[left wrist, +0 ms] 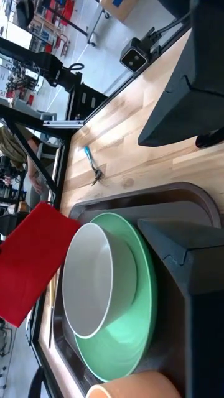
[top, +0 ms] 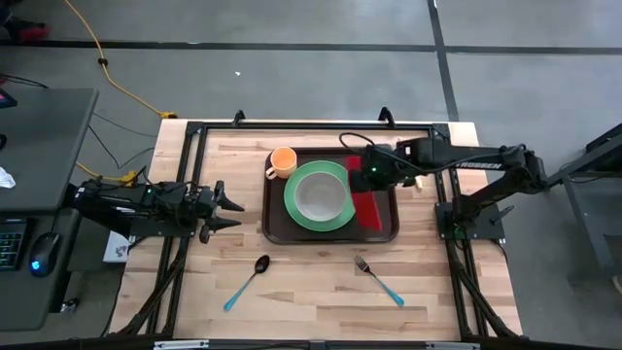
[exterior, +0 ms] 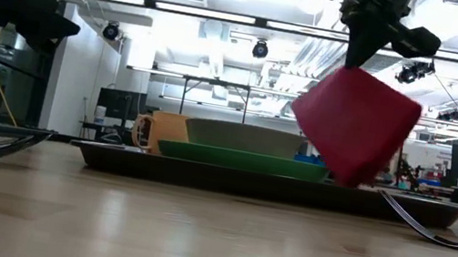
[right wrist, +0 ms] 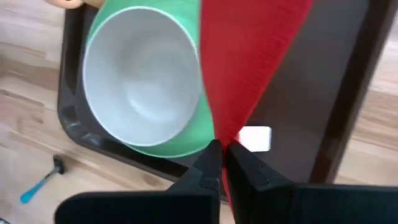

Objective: Set up tray
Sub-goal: Put the red napkin on the brown serving tray to the right of the green plate

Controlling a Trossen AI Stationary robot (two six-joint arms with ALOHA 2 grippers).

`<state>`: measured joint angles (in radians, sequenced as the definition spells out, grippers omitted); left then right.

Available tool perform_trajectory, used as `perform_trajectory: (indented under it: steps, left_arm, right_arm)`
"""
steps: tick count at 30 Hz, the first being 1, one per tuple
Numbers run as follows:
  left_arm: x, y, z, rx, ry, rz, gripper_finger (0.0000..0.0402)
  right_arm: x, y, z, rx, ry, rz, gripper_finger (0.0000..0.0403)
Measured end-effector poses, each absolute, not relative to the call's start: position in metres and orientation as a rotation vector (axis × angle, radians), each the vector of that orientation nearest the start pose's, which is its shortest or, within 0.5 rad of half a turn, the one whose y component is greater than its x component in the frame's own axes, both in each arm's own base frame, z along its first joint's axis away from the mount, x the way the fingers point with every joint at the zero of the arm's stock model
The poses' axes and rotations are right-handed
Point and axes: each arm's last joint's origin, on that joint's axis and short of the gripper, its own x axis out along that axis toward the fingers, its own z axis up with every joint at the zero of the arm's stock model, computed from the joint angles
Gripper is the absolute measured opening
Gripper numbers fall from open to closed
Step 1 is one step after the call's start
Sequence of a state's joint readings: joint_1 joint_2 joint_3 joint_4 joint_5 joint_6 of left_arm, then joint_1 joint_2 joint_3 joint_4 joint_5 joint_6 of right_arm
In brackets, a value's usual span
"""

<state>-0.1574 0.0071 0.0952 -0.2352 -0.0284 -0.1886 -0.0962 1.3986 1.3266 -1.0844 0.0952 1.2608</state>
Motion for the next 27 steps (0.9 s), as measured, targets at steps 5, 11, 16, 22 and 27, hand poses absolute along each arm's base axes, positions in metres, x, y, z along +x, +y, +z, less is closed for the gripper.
perform_trajectory:
  steps: [5, 11, 16, 22, 27]
  left_arm:
    - [0.089, -0.013, 0.173, -0.174, 0.158, -0.115, 0.0230]
    - [0.089, -0.014, 0.172, -0.175, 0.161, -0.130, 0.0230]
    - [0.089, -0.014, 0.172, -0.177, 0.164, -0.153, 0.0230]
    - [0.089, -0.015, 0.172, -0.177, 0.165, -0.155, 0.0230]
    - [0.089, -0.014, 0.172, -0.177, 0.165, -0.154, 0.0230]
  right_arm:
    - [0.267, -0.023, 0.309, 1.102, 0.931, -0.897, 0.0000]
    - [0.279, -0.022, 0.293, 1.067, 0.991, -0.925, 0.0000]
    - [0.282, -0.023, 0.285, 1.038, 1.041, -0.947, 0.0000]
    - [0.281, -0.024, 0.278, 1.000, 1.094, -0.995, 0.0000]
    - [0.283, -0.028, 0.273, 0.973, 1.124, -1.010, 0.0000]
